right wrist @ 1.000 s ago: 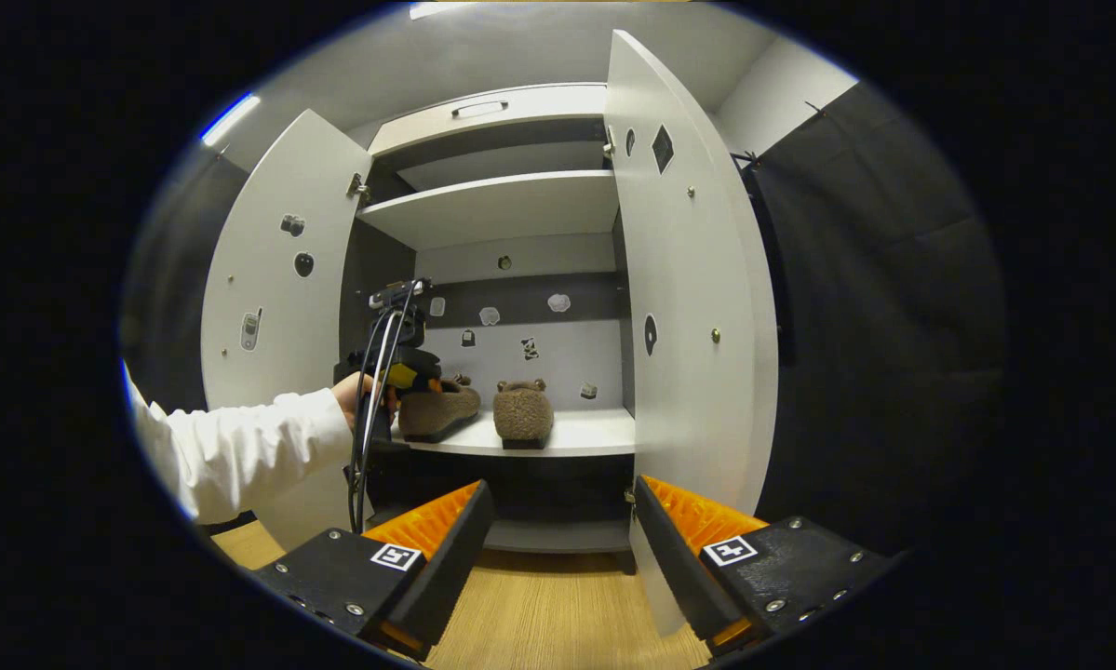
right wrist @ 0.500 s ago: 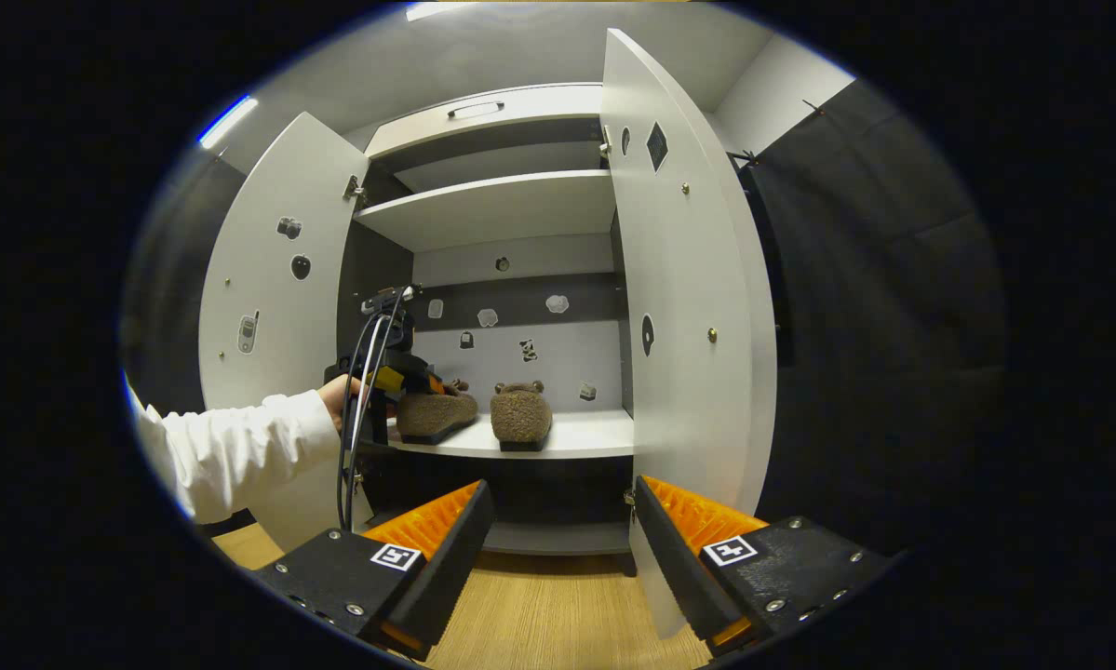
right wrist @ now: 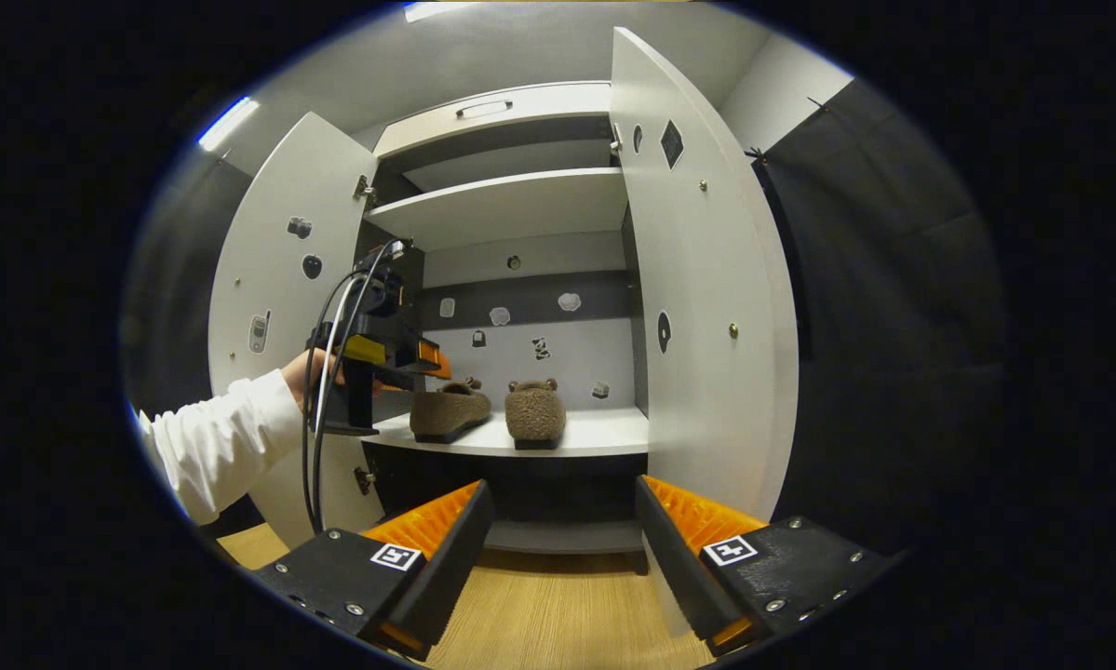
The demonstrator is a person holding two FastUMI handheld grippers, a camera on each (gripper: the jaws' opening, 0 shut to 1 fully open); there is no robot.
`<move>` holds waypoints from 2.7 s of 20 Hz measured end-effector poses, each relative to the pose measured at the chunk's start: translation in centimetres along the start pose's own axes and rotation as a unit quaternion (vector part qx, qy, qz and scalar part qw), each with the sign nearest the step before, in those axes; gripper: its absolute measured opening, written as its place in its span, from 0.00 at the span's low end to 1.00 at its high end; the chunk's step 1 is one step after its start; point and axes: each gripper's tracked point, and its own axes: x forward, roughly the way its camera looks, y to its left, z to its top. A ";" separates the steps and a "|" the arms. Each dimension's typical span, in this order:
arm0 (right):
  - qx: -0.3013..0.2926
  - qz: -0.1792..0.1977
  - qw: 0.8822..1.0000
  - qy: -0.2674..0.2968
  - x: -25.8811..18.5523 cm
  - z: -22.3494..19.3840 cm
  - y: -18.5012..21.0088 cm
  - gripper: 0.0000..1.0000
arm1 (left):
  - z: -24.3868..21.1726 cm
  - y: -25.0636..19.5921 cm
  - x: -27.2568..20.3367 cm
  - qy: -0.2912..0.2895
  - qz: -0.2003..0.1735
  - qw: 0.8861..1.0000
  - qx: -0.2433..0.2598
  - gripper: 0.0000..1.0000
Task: Grab one shoe with the right hand and put it into the shoe cabinet, grab the other shoe with the left hand and put it into the shoe cabinet; then close the right door with the right hand and the left door with the left hand.
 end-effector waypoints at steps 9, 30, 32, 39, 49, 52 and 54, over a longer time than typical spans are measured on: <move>0.006 0.019 1.000 -0.011 -0.4 0.8 0.9 0.94 | 3.5 -2.8 -11.8 -0.109 -0.019 0.993 0.032 0.94; 0.010 0.038 0.999 -0.008 -1.6 -0.1 1.4 0.94 | -11.5 -4.6 -25.0 -0.140 0.009 0.988 0.065 0.99; 0.017 0.039 0.999 -0.008 -1.8 0.2 1.4 0.94 | -12.0 -4.1 -25.6 -0.139 0.017 0.988 0.060 0.97; 0.020 0.066 0.997 -0.043 -4.5 4.6 -1.3 0.94 | -12.3 -3.6 -26.9 -0.150 0.030 0.986 0.068 0.97; -0.006 -0.108 0.990 -0.085 -5.8 13.1 -19.5 0.93 | -13.9 -3.9 -27.3 -0.132 0.020 0.989 0.069 0.96; 0.013 -0.115 0.989 -0.088 -4.2 14.4 -21.3 0.93 | -13.9 -3.6 -27.6 -0.131 0.023 0.989 0.069 0.97; 0.019 -0.114 0.989 -0.094 -2.8 14.6 -21.8 0.93 | -13.8 -3.4 -27.6 -0.131 0.024 0.989 0.065 0.96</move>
